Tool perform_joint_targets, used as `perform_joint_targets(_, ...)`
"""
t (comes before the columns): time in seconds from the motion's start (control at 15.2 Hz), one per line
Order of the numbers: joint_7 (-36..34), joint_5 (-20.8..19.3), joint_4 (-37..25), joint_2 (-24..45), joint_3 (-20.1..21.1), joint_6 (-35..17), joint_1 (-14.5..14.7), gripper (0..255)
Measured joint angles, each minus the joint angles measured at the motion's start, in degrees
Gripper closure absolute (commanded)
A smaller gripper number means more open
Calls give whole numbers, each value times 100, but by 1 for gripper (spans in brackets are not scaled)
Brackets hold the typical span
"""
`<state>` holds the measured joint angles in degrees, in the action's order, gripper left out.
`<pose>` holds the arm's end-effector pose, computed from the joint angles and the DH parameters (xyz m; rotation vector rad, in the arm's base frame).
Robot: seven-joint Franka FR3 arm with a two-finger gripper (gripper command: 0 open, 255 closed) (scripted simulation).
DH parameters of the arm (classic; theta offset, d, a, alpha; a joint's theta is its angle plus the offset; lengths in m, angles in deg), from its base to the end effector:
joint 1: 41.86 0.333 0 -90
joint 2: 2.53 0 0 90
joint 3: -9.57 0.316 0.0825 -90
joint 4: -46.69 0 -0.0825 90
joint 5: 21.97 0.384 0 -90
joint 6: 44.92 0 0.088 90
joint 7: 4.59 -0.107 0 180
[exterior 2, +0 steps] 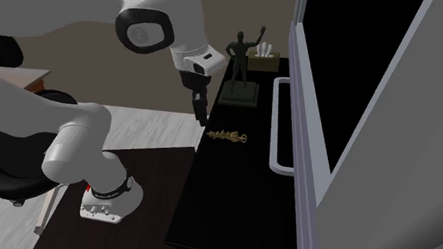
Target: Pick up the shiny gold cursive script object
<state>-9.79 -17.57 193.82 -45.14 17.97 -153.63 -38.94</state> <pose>0.3280 0.0754 0.5017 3.1219 0.0776 0.1115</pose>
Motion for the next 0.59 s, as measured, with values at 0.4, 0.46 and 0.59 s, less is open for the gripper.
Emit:
perform_joint_targets(0.4, -677, 291, 430, 625, 584, -1010, 145, 0)
perform_joint_targets(0.46, -807, 322, 416, 823, 701, -1195, 155, 0)
perform_joint_targets(0.59, -1095, 377, 413, 1246, 953, -1604, 177, 0)
